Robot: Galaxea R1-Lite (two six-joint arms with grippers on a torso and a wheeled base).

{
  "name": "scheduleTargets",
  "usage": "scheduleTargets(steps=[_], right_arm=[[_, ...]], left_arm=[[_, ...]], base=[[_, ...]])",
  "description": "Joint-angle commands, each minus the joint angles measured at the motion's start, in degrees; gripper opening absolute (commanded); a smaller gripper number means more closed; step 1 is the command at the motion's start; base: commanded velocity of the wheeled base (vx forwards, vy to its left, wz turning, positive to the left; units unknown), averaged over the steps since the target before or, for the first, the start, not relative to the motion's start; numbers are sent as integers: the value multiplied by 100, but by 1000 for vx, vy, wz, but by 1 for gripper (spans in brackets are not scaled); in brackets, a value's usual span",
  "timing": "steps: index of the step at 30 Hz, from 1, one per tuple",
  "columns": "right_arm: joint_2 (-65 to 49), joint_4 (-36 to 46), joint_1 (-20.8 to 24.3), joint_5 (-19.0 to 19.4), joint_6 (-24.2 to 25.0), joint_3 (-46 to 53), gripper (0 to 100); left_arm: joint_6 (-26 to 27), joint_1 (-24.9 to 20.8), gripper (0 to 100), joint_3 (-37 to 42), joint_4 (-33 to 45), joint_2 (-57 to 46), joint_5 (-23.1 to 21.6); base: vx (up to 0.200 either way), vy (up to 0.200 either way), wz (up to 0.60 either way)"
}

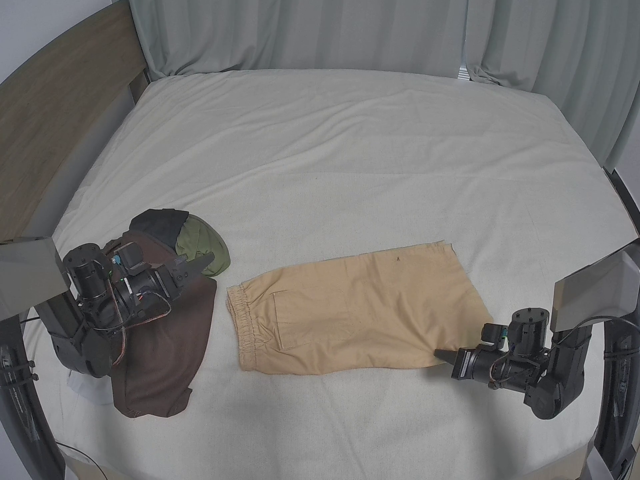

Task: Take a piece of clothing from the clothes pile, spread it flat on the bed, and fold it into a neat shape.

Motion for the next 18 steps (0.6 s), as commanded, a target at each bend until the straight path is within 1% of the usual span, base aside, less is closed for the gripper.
scheduleTargets(steps=[1, 10, 11, 18], right_arm=[[18, -41, -14, -8, -1, 169, 0], [27, -41, 21, -8, -1, 178, 0], [27, -41, 21, -8, -1, 178, 100], [36, -41, 135, -131, -27, 284, 100]], left_arm=[[-1, 30, 100, 22, -1, -15, -176], [8, 83, 100, -13, -1, -15, -510], [8, 92, 100, -22, -1, -15, -519], [-1, 189, 100, -31, -1, -7, -835]], base=[[0, 0, 0], [0, 0, 0], [0, 0, 0], [0, 0, 0]])
